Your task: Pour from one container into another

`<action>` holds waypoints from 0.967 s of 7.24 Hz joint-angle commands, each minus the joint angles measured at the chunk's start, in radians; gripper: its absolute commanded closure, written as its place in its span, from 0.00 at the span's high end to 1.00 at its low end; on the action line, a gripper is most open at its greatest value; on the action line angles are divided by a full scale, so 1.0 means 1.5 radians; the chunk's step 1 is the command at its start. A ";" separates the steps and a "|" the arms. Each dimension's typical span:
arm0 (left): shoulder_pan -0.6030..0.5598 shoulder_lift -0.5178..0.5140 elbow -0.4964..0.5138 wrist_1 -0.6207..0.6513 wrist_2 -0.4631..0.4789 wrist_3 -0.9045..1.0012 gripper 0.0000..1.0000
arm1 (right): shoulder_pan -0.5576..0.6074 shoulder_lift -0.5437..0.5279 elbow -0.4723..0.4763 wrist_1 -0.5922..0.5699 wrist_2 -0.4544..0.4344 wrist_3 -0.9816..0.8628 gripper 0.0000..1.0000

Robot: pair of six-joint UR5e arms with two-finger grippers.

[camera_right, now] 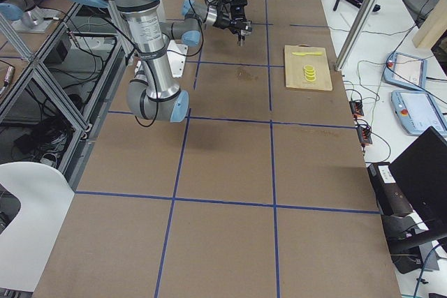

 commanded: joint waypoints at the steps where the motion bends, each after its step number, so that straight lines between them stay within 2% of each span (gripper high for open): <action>1: -0.001 0.001 -0.003 -0.001 0.000 -0.002 0.00 | 0.027 -0.047 0.000 0.088 0.027 0.012 0.00; 3: -0.014 0.012 -0.019 -0.005 -0.001 -0.018 0.00 | 0.034 -0.102 -0.003 0.191 0.028 0.044 0.00; 4: -0.016 0.038 -0.050 -0.006 -0.001 -0.057 0.00 | 0.035 -0.119 -0.006 0.214 0.029 0.045 0.00; 7: -0.056 0.137 -0.123 -0.008 -0.001 -0.089 0.00 | 0.037 -0.127 -0.006 0.215 0.028 0.046 0.00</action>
